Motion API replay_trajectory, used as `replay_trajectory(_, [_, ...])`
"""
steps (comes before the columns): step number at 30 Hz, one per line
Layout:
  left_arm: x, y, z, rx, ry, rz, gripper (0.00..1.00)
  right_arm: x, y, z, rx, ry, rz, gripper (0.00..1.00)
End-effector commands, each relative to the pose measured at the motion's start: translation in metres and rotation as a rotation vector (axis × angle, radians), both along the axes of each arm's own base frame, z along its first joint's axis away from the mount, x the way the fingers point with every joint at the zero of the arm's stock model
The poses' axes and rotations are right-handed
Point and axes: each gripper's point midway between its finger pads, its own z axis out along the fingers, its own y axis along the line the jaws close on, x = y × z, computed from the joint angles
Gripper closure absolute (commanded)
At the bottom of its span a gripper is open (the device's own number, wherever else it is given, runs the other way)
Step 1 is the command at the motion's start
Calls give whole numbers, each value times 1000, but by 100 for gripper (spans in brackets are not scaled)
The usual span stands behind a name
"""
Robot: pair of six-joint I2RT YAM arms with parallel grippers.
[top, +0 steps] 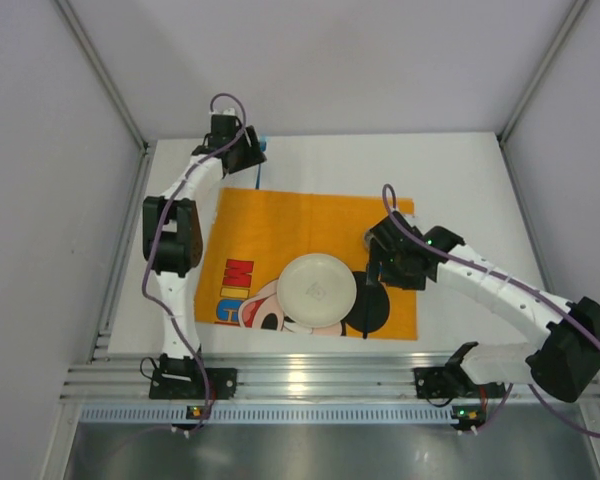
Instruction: Set the dinner table for one person
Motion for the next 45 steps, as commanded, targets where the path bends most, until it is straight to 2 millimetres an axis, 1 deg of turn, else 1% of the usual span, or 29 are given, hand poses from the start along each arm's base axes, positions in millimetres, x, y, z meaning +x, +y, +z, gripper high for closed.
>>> replay_trajectory(1, [50, 7, 12, 59, -126, 40, 31, -14, -18, -1, -82, 33, 41, 25])
replay_trajectory(3, [69, 3, 0, 38, -139, 46, 36, -16, -22, 0, -104, 41, 55, 25])
replay_trajectory(4, [73, 0, -6, 30, -141, 46, 37, -16, -24, 1, -109, 40, 59, 25])
replay_trajectory(5, [81, -1, -2, 14, -170, 58, 37, -16, -26, 2, -120, 41, 58, 25])
replay_trajectory(6, [84, -3, -13, 13, -165, 60, 41, -17, -28, 3, -124, 37, 61, 25])
replay_trajectory(8, [91, -5, -15, 16, -192, 68, 45, -19, -33, 1, -131, 43, 56, 25])
replay_trajectory(11, [99, -14, -29, 33, -196, 45, 47, -22, -37, -3, -125, 59, 42, 25])
replay_trajectory(12, [103, -17, -21, 59, -216, 58, 47, -23, -39, -3, -124, 57, 37, 25])
replay_trajectory(13, [104, -18, -33, 94, -207, 40, 46, -23, -39, -4, -123, 62, 33, 25])
replay_trajectory(14, [105, -22, -32, 114, -211, 30, 47, -24, -41, -5, -123, 63, 27, 25])
replay_trajectory(15, [106, -29, -27, 142, -230, 26, 47, -24, -42, -5, -120, 61, 20, 25])
replay_trajectory(17, [106, -35, -34, 213, -236, -9, 46, -25, -46, -7, -122, 65, 6, 26])
replay_trajectory(18, [105, -43, -33, 238, -244, -19, 46, -25, -47, -6, -116, 63, -2, 26])
replay_trajectory(19, [104, -40, -37, 288, -233, -16, 46, -26, -48, -6, -113, 65, -7, 26])
replay_trajectory(21, [102, -41, -44, 319, -213, -12, 47, -26, -51, -7, -112, 66, -21, 26])
replay_trajectory(23, [98, -33, -55, 344, -172, 17, 49, -26, -53, -7, -109, 66, -33, 26])
replay_trajectory(25, [95, -26, -56, 358, -155, 46, 50, -26, -55, -8, -107, 70, -38, 26])
replay_trajectory(26, [94, -25, -54, 361, -153, 49, 51, -26, -56, -8, -106, 72, -45, 26])
replay_trajectory(28, [91, -25, -43, 354, -168, 44, 53, -26, -56, -9, -109, 73, -44, 26])
replay_trajectory(29, [88, -27, -48, 345, -170, 32, 53, -25, -57, -10, -111, 73, -46, 27])
replay_trajectory(30, [89, -30, -21, 325, -218, 25, 54, -24, -57, -11, -112, 76, -47, 27])
replay_trajectory(31, [87, -33, -13, 318, -235, 15, 54, -24, -57, -10, -111, 75, -48, 27])
replay_trajectory(32, [82, -32, -13, 331, -234, 7, 54, -23, -57, -11, -113, 74, -49, 27])
replay_trajectory(33, [84, -36, 0, 330, -277, 8, 54, -22, -57, -12, -112, 73, -49, 27])
replay_trajectory(34, [82, -36, 22, 335, -317, 6, 54, -21, -56, -12, -111, 75, -50, 27])
replay_trajectory(36, [82, -31, 30, 355, -337, 26, 54, -21, -55, -14, -109, 78, -46, 27])
replay_trajectory(38, [84, -27, 36, 373, -349, 39, 54, -19, -54, -16, -107, 77, -45, 27])
replay_trajectory(42, [88, -21, 32, 382, -332, 41, 53, -18, -53, -18, -107, 80, -43, 27])
replay_trajectory(45, [88, -17, 23, 388, -312, 54, 53, -18, -52, -19, -108, 84, -41, 28])
